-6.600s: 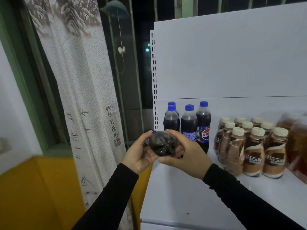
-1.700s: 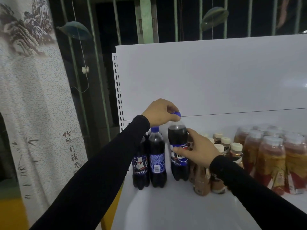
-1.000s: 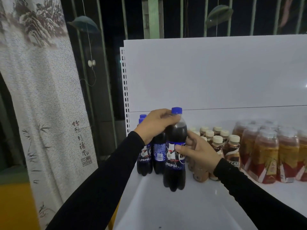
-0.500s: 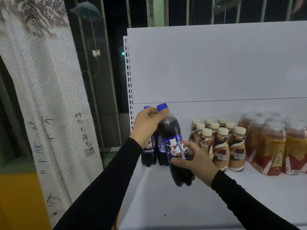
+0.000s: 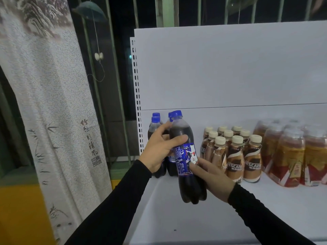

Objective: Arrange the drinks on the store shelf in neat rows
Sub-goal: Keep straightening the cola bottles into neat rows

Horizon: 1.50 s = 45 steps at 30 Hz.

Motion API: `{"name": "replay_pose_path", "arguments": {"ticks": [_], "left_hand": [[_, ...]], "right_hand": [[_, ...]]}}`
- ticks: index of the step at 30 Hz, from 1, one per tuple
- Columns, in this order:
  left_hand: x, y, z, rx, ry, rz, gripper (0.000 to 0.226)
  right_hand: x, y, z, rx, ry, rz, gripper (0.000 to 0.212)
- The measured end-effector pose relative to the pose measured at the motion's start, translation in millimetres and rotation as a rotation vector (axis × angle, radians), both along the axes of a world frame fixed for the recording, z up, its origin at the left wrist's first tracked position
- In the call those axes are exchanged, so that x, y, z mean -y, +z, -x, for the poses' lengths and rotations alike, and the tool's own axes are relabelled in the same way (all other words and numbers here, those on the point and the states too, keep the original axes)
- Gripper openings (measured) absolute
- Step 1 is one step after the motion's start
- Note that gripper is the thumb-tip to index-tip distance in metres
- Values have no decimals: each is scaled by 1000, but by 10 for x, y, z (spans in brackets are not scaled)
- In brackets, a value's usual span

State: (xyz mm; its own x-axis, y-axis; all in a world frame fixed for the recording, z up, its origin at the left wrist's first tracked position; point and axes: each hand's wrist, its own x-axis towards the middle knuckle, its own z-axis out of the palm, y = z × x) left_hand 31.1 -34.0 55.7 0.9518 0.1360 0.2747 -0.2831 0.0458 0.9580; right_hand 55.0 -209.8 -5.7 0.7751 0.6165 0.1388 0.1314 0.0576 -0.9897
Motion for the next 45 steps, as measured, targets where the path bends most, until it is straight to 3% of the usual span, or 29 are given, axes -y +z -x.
{"name": "replay_pose_path", "arguments": {"ticks": [4, 8, 12, 17, 19, 23, 26, 31, 35, 38, 40, 43, 45], "left_hand": [[19, 11, -15, 57, 103, -26, 56], [37, 14, -12, 68, 123, -53, 51], [36, 14, 3, 53, 39, -75, 39], [20, -4, 2, 5, -35, 47, 53], [22, -16, -16, 8, -2, 61, 58], [53, -28, -21, 33, 90, 72, 59], [87, -13, -20, 59, 130, 38, 61], [93, -12, -6, 58, 71, -49, 50], [51, -19, 0, 10, -24, 46, 48], [39, -31, 10, 14, -20, 63, 51], [35, -57, 8, 16, 5, 75, 54], [36, -75, 0, 17, 70, 58, 59], [44, -71, -12, 26, 96, 43, 57]], "right_hand": [[-2, -10, 9, 224, -110, 201, 54], [7, -41, -21, 102, -184, 83, 56], [2, -82, -5, -48, -82, -78, 50], [-8, -69, -11, -210, 20, -200, 33], [-5, -61, -6, -157, 17, -158, 32], [-28, -15, 52, 161, -103, 102, 43], [-50, -48, 21, 203, -179, 133, 52], [-42, -58, 30, 81, -125, -5, 49], [-20, -100, 4, -155, -1, -160, 44], [-15, -91, 4, -212, 47, -182, 38], [-20, -85, 17, -143, 23, -111, 32], [-28, -42, 42, 92, -87, 83, 39], [-40, -36, 47, 123, -149, 67, 44]]}}
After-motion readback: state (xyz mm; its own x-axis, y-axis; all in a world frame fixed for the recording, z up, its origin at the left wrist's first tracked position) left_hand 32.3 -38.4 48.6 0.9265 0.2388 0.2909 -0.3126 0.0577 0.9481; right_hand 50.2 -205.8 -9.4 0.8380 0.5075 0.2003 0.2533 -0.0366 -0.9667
